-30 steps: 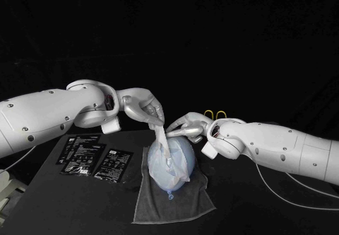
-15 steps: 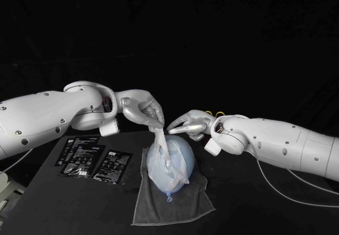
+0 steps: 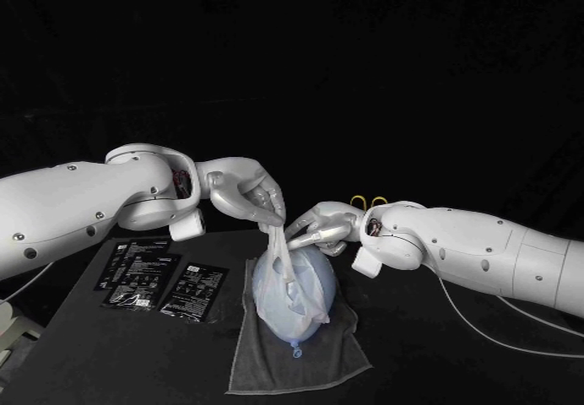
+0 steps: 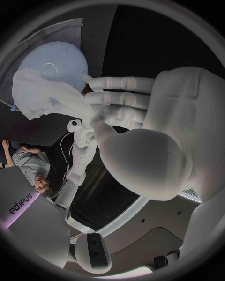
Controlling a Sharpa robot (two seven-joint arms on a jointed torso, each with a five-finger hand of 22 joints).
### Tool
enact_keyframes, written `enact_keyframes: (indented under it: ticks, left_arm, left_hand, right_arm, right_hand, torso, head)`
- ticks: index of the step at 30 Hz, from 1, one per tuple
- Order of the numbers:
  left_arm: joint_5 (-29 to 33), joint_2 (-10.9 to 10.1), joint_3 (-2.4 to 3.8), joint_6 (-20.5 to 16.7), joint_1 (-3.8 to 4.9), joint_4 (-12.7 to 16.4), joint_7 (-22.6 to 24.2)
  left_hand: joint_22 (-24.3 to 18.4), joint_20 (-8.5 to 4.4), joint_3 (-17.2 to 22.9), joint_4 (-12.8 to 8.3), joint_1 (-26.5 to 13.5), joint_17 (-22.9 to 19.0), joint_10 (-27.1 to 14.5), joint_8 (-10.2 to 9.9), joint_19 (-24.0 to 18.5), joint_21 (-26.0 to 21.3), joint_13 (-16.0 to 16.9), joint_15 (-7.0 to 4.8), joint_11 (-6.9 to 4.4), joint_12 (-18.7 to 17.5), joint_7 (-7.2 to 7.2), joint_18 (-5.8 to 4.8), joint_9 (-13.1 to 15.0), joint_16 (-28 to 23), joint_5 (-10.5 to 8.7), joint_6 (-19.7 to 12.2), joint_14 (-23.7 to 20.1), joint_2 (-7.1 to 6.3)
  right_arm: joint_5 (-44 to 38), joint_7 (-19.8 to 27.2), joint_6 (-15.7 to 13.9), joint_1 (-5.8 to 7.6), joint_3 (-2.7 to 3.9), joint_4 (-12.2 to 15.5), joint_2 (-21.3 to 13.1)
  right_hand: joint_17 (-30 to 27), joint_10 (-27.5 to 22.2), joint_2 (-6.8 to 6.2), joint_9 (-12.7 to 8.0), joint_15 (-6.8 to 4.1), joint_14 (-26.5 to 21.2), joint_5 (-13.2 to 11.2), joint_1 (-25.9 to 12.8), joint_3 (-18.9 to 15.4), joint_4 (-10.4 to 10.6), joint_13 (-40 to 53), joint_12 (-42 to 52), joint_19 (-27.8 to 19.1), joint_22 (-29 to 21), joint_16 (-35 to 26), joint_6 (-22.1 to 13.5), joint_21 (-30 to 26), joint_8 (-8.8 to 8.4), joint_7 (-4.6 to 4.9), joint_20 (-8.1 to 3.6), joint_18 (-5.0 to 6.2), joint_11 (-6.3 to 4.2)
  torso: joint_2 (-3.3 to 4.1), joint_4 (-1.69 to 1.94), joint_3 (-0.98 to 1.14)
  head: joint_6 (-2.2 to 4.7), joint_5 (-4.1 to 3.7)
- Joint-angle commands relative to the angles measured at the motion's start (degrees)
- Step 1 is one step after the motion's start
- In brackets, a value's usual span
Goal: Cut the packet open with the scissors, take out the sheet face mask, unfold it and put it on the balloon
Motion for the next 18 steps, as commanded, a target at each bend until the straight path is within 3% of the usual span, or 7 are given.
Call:
enact_keyframes:
  ticks: [1,12,18]
  left_arm:
    - [0.57,-0.3,0.16,0.77,0.16,0.73,1.16]
    - [0.59,-1.07,0.25,1.11,0.22,1.89,1.0]
    - [0.6,-1.13,0.26,0.98,0.23,1.67,1.05]
  left_hand:
    - [0.08,-0.15,-0.18,-0.22,0.64,0.09,0.44,0.14,-0.43,0.31,0.07,-0.07,0.04,-0.25,0.01,0.7,5.08,-0.21,0.22,0.32,0.44,-0.14]
    - [0.16,-0.16,-0.18,-0.25,0.68,0.13,0.43,0.1,-0.49,0.4,0.07,-0.07,0.04,-0.26,0.02,0.69,5.1,-0.25,0.22,0.35,0.44,-0.14]
    - [0.16,-0.16,-0.18,-0.25,0.68,0.13,0.43,0.1,-0.49,0.4,0.07,-0.07,0.04,-0.26,0.02,0.69,5.1,-0.25,0.22,0.35,0.44,-0.14]
  right_arm:
    - [0.41,1.36,4.23,0.03,0.04,0.02,0.0]
    - [1.25,0.73,7.93,0.12,0.05,-0.31,-0.03]
    - [2.12,0.06,11.74,0.14,0.05,-0.42,-0.29]
  right_hand:
    - [15.05,5.97,-0.06,-0.1,-0.51,5.85,-0.2,0.68,-0.13,-0.49,15.05,0.3,4.64,14.1,0.24,-0.05,0.41,-0.31,-0.45,-0.3,-0.5,-0.45]
    - [15.05,5.97,0.18,-0.18,-0.85,5.85,-0.19,0.89,-0.46,-0.45,15.05,0.3,4.66,14.12,0.24,0.36,0.47,-0.3,-0.71,-0.63,-0.51,-0.76]
    - [15.05,5.97,0.87,0.04,-0.13,5.85,-0.19,0.53,-1.15,0.2,15.05,0.3,4.51,14.03,0.24,3.79,0.2,0.96,-0.49,-0.35,-0.46,0.33]
  torso:
    - [-0.06,-0.04,-0.01]
    - [0.05,-0.08,0.01]
    - [0.08,-0.04,0.04]
  head:
    - [0.38,0.13]
    - [0.59,0.04]
    - [0.57,-0.04]
